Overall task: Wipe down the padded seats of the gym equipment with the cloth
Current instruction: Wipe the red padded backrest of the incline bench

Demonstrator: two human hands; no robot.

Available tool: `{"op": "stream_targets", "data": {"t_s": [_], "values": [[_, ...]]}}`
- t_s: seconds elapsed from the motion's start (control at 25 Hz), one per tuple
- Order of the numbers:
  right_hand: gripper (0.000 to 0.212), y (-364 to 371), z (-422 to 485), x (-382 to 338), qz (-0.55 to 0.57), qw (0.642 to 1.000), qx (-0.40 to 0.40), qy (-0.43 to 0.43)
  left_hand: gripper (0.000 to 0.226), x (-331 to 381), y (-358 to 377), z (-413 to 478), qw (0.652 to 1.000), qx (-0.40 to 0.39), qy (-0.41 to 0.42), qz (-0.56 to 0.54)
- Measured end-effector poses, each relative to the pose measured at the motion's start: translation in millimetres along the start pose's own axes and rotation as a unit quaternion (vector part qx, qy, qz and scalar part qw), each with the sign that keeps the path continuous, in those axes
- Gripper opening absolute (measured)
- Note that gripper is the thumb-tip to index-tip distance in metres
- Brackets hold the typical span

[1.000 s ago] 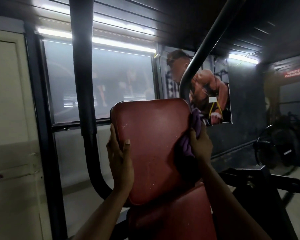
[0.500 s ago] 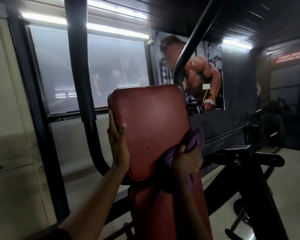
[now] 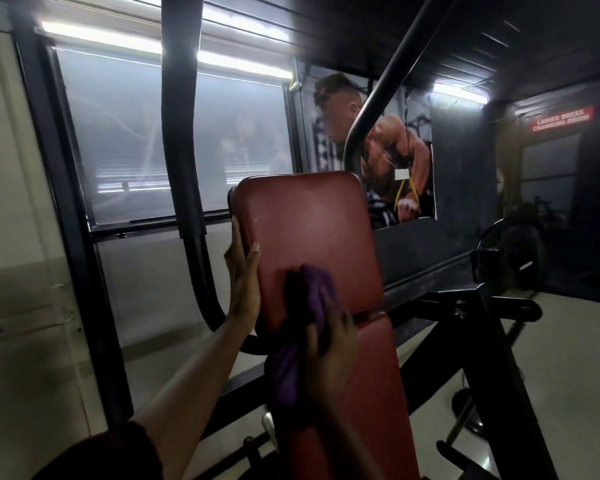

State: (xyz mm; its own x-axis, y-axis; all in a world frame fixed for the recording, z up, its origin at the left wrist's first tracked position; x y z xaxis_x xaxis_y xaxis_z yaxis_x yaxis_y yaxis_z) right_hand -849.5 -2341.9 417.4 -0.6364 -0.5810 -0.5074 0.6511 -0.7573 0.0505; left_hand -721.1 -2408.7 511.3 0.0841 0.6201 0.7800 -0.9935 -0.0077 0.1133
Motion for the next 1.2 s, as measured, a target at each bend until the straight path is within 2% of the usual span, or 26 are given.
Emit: {"op": "stream_targets", "data": {"t_s": [0.12,0.16,0.24,0.28,0.36,0.6,0.68,0.8,0.96,1.12,1.2], "values": [[0.062,-32,87,-11,0.028,0.998,0.022,-0.050,0.064,-5,4,-8,0.998,0.020,0.034,0.046],[0.062,-24,119,-22,0.007,0.996,0.005,-0.087,0.061,-8,3,-8,0.998,0.030,0.040,0.035],[0.062,23,158,-56,-0.051,0.976,-0.083,-0.196,0.058,-21,-1,0,0.999,0.022,0.041,-0.018],[0.060,45,164,-72,-0.094,0.955,-0.114,-0.258,0.062,-24,-1,2,0.998,0.002,0.042,-0.049],[0.056,64,165,-81,-0.148,0.928,-0.118,-0.319,0.069,-27,0,4,0.994,-0.028,0.049,-0.097],[0.042,58,113,-61,-0.118,0.883,-0.118,-0.438,0.092,-20,-1,-3,0.977,0.009,0.048,-0.205],[0.038,57,89,-47,-0.127,0.872,-0.134,-0.454,0.089,-13,-1,-7,0.973,0.020,0.056,-0.221],[0.039,50,61,-23,-0.112,0.877,-0.153,-0.442,0.080,-14,-3,-11,0.969,0.033,0.050,-0.239],[0.037,38,26,0,-0.108,0.871,-0.189,-0.441,0.065,-23,-13,-10,0.973,0.023,-0.003,-0.232],[0.029,16,-3,28,-0.107,0.851,-0.246,-0.452,0.072,-26,-10,0,0.985,0.005,-0.051,-0.165],[0.022,-1,-2,45,-0.100,0.859,-0.244,-0.438,0.074,-26,-6,1,0.992,0.032,-0.043,-0.118]]}}
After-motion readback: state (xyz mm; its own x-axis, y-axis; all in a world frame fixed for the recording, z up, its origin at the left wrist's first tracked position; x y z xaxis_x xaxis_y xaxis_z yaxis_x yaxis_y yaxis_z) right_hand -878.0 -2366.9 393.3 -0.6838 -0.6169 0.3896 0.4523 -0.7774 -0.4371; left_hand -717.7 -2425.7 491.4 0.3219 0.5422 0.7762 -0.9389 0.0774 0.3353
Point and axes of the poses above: each hand's wrist, its own z-axis towards the middle knuckle, its own y-axis out of the palm, x = y × z, the point moved 6 cm from there along z, towards the middle knuckle, and after that the axes turned 9 degrees about -y, right-handed, at the moved point
